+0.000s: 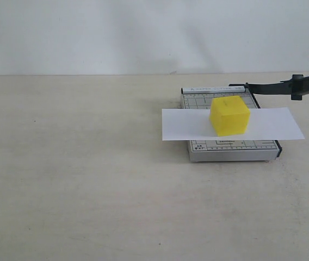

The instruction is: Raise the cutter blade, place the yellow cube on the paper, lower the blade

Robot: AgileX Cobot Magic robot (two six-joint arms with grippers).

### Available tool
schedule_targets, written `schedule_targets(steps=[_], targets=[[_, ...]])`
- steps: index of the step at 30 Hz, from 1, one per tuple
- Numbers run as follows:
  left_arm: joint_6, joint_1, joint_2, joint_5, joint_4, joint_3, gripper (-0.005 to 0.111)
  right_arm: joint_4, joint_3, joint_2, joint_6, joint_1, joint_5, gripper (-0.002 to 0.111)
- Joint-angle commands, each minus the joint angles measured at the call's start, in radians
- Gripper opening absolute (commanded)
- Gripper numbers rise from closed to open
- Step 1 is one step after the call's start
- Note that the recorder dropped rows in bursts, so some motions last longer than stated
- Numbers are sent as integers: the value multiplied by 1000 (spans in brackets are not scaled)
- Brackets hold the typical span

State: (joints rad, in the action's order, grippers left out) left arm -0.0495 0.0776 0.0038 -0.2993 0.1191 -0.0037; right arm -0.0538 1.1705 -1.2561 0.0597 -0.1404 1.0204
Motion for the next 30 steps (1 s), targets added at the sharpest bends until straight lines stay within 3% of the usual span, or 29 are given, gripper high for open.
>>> schedule_targets(steps=[1, 30], targets=[[3, -4, -4, 1, -5, 4, 4, 14, 21, -82, 58, 4, 42, 62], [3, -4, -4, 1, -5, 4, 4, -66, 27, -163, 71, 4, -117, 62]])
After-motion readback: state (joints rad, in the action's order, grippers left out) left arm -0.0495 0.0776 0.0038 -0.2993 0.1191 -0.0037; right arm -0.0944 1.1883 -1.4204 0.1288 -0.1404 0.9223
